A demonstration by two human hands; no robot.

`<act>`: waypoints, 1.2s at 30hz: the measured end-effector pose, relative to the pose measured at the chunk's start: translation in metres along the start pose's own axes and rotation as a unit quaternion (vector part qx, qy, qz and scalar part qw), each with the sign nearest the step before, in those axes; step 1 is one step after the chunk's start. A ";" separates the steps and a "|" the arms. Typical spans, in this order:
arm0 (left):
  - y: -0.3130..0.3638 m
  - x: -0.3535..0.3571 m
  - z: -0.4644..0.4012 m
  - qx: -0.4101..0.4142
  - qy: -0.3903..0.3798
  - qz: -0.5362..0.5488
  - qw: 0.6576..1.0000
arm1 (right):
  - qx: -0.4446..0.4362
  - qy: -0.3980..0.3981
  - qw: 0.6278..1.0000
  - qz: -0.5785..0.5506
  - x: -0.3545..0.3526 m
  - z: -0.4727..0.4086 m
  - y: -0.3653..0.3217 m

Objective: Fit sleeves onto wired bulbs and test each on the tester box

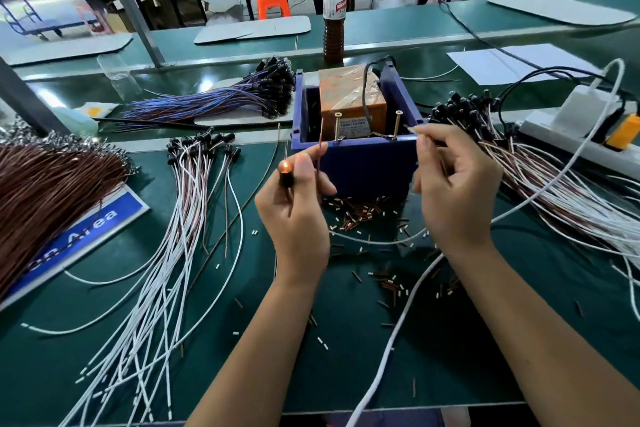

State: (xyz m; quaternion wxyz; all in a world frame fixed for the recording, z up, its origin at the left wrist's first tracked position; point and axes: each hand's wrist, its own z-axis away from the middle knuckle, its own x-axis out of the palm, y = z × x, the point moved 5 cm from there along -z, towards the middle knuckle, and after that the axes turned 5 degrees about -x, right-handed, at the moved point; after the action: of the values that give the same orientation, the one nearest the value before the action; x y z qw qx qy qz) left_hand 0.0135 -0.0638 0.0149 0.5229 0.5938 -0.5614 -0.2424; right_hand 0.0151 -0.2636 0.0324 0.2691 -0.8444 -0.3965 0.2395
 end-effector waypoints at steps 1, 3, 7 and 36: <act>0.004 0.003 0.000 -0.005 -0.004 0.024 1.000 | 0.008 0.005 1.000 -0.003 -0.007 -0.003 0.001; 0.010 0.014 -0.001 -0.021 -0.020 0.058 0.998 | 0.026 0.003 1.000 -0.007 -0.023 -0.009 0.002; 0.021 0.064 -0.003 -0.073 -0.085 0.100 0.989 | 0.055 -0.021 0.998 0.008 -0.071 -0.021 0.004; -0.053 0.253 0.077 -0.021 -0.313 -0.311 0.897 | 0.295 -0.129 0.893 0.315 -0.213 -0.022 0.083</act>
State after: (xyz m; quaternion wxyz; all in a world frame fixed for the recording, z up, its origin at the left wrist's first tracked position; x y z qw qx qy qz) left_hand 0.0318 -0.3331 0.0179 0.2305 0.6203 -0.4771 -0.5783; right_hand -0.0477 -0.4842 0.0355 0.3628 -0.7684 -0.0520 0.5246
